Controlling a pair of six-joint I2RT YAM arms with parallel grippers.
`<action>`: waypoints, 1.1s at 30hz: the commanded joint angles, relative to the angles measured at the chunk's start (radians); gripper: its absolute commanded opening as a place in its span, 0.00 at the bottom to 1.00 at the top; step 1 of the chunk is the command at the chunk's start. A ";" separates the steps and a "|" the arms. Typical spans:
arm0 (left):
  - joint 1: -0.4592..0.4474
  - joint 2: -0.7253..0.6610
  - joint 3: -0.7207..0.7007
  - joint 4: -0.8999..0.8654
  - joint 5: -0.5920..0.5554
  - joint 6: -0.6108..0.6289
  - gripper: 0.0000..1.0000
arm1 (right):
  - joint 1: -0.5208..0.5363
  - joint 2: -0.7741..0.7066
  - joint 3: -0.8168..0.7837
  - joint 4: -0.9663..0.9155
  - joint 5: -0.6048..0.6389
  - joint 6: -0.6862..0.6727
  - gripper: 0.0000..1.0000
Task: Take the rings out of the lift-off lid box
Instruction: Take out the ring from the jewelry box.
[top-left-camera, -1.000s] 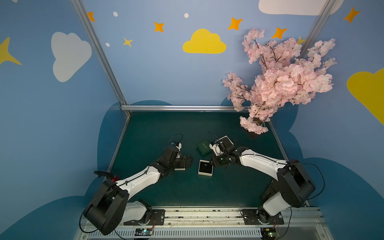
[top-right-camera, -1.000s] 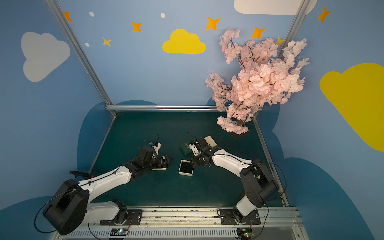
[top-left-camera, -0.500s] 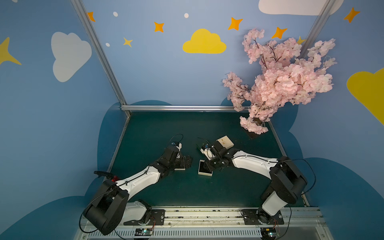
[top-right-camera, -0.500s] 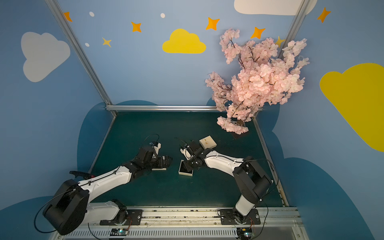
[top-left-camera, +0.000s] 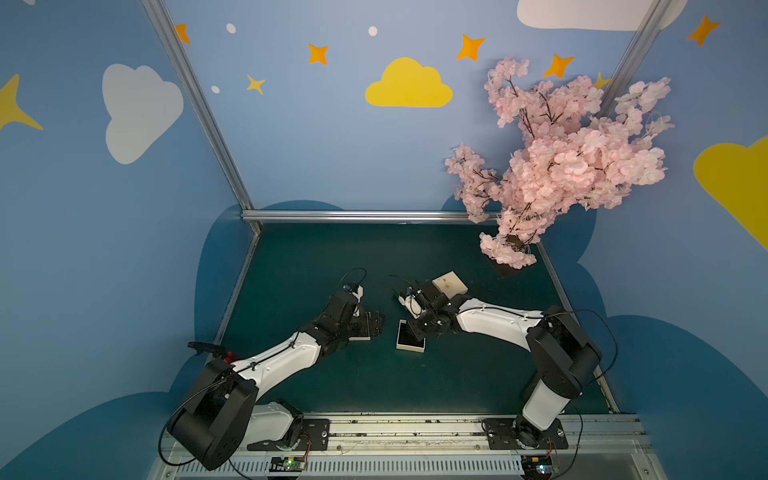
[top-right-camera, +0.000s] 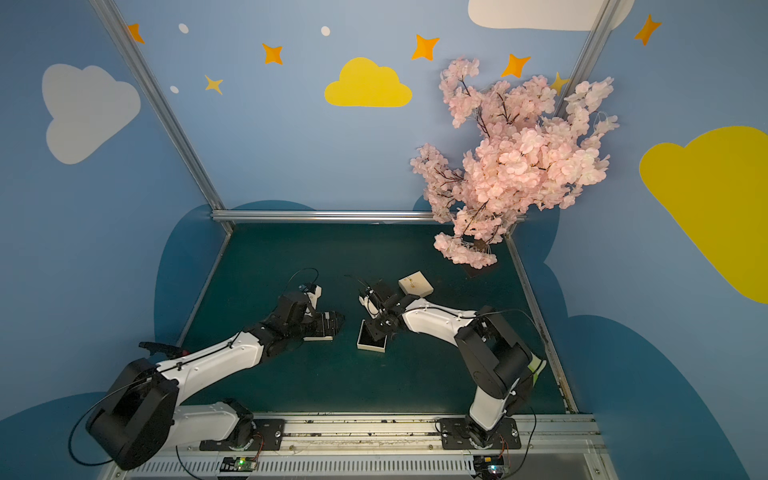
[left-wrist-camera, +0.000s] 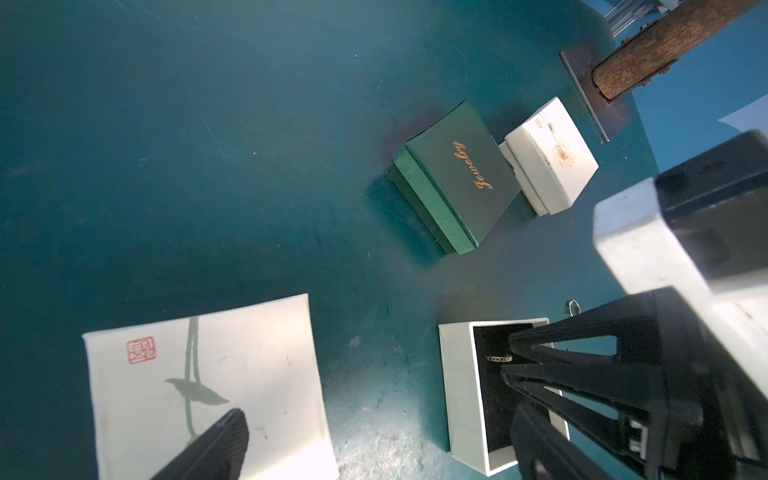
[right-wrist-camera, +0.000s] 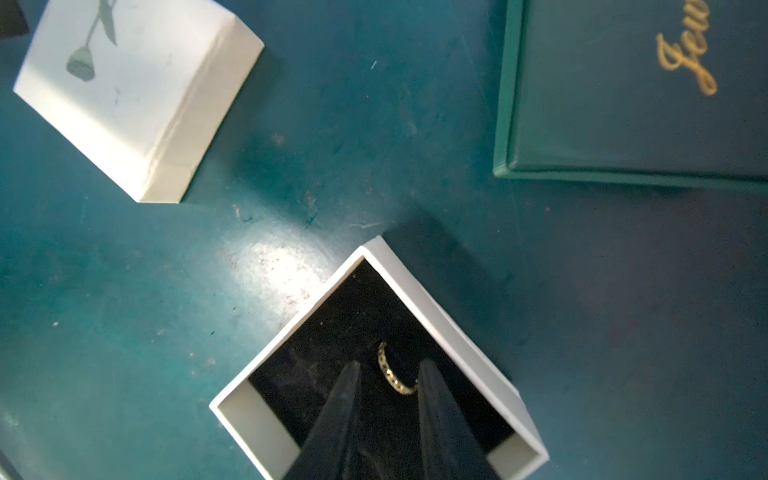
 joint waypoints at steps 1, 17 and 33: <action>-0.005 0.014 0.022 -0.014 -0.006 0.018 0.99 | 0.008 0.020 0.026 -0.016 0.022 -0.019 0.27; -0.004 0.020 0.024 -0.017 -0.019 0.019 1.00 | 0.033 0.024 0.002 -0.023 0.106 -0.028 0.15; -0.005 0.025 0.029 -0.030 -0.029 0.017 0.99 | 0.039 -0.005 -0.015 -0.033 0.145 0.036 0.07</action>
